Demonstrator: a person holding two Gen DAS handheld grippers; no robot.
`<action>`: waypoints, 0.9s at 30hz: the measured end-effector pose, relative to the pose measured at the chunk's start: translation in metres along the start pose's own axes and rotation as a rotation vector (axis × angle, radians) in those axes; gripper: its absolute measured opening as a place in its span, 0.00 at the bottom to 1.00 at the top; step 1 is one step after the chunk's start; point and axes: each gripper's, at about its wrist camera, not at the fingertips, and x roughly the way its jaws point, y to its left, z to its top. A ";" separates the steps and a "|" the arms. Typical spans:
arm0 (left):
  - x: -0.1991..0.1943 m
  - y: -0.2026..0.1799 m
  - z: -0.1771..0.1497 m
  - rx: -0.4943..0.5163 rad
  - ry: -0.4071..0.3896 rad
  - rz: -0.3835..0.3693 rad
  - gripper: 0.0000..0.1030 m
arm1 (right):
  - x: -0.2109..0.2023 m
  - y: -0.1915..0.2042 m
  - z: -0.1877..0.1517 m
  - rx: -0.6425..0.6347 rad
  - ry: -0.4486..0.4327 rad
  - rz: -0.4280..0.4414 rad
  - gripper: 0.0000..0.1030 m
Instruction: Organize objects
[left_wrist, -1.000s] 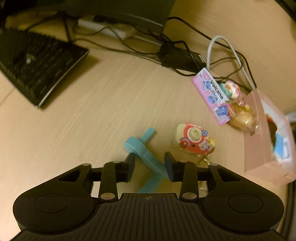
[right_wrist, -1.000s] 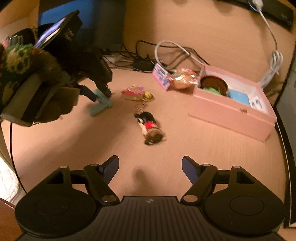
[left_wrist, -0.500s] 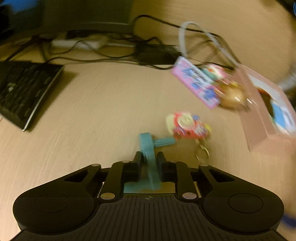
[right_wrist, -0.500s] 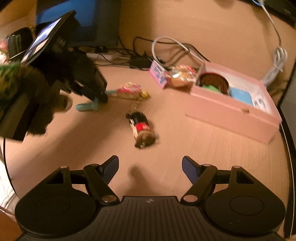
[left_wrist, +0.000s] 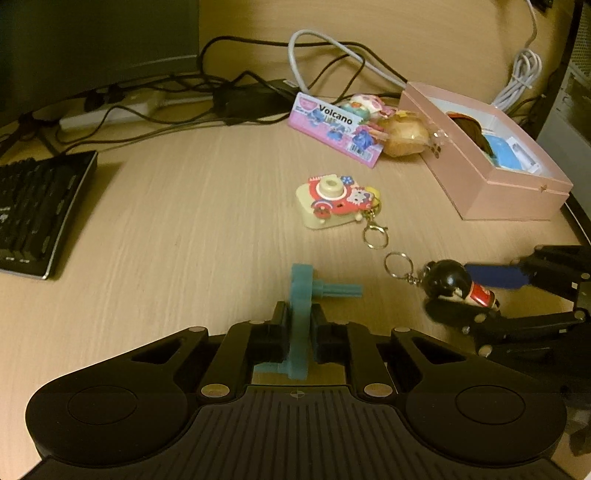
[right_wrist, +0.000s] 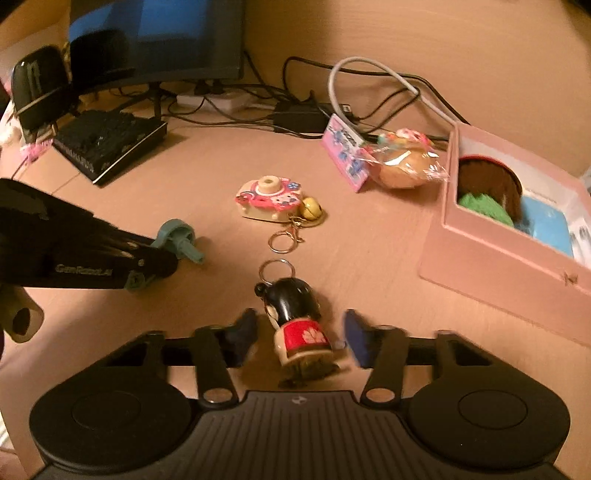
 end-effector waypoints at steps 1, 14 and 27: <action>0.001 0.001 0.001 0.001 -0.004 -0.002 0.15 | 0.000 0.003 0.002 -0.009 0.009 -0.003 0.28; -0.009 -0.013 -0.011 0.055 0.026 -0.175 0.13 | -0.107 -0.026 -0.012 0.103 -0.100 -0.139 0.27; -0.043 -0.094 0.110 0.118 -0.158 -0.480 0.13 | -0.163 -0.073 -0.053 0.345 -0.149 -0.330 0.27</action>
